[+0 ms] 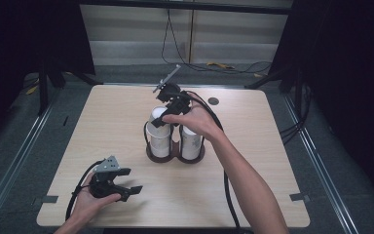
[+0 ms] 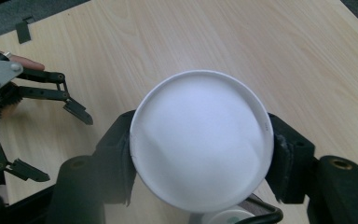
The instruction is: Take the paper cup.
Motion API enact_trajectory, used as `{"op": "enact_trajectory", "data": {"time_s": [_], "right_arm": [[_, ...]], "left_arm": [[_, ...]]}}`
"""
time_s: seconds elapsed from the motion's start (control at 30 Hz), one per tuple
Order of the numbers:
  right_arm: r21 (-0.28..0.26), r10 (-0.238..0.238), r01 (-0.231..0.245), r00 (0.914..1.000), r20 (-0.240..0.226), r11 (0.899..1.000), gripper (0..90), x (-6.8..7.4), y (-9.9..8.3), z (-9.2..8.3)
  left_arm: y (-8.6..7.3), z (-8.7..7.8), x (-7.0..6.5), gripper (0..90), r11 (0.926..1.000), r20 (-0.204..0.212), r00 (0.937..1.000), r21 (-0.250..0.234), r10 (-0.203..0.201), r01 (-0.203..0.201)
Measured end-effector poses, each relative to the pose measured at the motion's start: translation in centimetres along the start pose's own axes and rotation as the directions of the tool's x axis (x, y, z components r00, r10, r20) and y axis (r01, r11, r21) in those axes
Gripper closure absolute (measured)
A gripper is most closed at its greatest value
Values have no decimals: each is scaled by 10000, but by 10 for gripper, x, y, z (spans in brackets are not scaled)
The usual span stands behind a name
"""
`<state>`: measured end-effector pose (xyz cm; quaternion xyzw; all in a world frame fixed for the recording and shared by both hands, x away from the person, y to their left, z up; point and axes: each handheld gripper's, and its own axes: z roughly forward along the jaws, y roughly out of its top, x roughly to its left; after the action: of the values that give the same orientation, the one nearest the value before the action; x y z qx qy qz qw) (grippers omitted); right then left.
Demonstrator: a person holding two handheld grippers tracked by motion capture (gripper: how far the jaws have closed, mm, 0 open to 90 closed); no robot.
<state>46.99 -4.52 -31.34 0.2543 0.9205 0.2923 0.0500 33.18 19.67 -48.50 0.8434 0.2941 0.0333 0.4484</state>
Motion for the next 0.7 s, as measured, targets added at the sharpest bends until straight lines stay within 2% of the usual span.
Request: {"op": "enact_trajectory", "data": {"time_s": [0.27,0.53,0.7], "right_arm": [[-380,83,-84,10000,-23,9992,366,0,-3,-10],[-1030,165,-174,9998,-97,9945,368,2,-11,-17],[-1225,180,-194,9998,-122,9923,368,1,-14,-23]], "left_arm": [[0,0,0,180,10000,-112,9999,-92,-26,25],[0,0,2,181,9999,-106,9999,-84,-65,64],[0,0,5,178,9992,-57,9992,-65,-406,406]]}}
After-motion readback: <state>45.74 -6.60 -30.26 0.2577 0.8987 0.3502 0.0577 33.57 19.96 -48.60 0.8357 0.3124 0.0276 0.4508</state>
